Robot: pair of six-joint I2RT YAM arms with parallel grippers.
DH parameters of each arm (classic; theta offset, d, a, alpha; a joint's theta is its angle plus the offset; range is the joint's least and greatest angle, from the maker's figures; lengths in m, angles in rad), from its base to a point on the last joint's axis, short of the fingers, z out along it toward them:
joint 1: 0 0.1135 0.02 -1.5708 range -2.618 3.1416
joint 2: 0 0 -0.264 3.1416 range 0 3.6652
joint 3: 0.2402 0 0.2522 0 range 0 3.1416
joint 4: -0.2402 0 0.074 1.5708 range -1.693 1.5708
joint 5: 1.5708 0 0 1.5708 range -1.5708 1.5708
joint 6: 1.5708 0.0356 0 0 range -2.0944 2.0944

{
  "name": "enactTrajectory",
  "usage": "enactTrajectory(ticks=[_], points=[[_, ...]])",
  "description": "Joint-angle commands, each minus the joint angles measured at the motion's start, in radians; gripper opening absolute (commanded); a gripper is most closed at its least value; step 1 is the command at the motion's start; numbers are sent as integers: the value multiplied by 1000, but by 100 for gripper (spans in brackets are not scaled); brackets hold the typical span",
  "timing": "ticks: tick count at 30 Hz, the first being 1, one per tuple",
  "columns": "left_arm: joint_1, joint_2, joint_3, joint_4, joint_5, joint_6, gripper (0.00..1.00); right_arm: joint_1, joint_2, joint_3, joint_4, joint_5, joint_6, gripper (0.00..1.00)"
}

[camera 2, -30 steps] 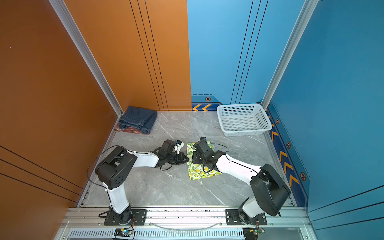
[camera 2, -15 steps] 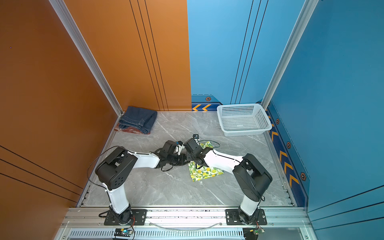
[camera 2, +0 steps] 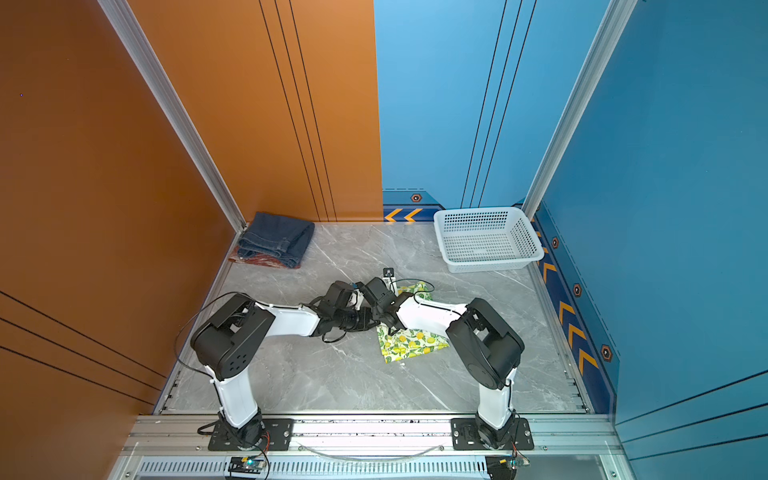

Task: Fold and stack the skirts

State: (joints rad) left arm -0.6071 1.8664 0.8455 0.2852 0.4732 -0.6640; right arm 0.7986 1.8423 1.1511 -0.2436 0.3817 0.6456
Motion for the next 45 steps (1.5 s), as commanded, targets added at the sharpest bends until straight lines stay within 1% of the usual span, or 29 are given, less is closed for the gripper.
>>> enactTrajectory(ticks=[1,12,17,25,33,34,35,36,37,38,39,40,42,45], points=[[-5,76,-63,-223,-35,-6,10,-3,1,33,3,10,-9,0],[0,86,-61,-213,-27,-8,10,-19,-41,27,54,-74,16,0],[1,86,-63,-210,-26,-8,10,-44,-49,13,150,-167,94,0],[3,85,-64,-209,-25,-8,10,-74,1,-36,303,-315,230,0],[4,74,-71,-210,-29,-9,10,-90,-42,-84,292,-362,219,0],[5,74,-71,-210,-29,-9,10,-90,-57,-93,286,-359,213,6],[4,74,-70,-210,-29,-11,10,-90,-76,-108,281,-351,208,15],[5,73,-71,-210,-31,-11,10,-90,-90,-121,277,-340,202,22],[5,73,-72,-211,-32,-11,10,-90,-109,-138,272,-327,193,31],[4,70,-72,-209,-32,-12,10,-90,-123,-150,265,-320,184,38],[4,69,-74,-210,-34,-13,10,-90,-139,-165,256,-312,175,42],[3,69,-74,-210,-35,-13,10,-120,-157,-178,247,-301,165,45],[4,69,-74,-210,-34,-13,10,-121,-195,-207,244,-288,148,50],[3,70,-74,-211,-36,-16,10,-115,-245,-238,213,-264,124,53]])
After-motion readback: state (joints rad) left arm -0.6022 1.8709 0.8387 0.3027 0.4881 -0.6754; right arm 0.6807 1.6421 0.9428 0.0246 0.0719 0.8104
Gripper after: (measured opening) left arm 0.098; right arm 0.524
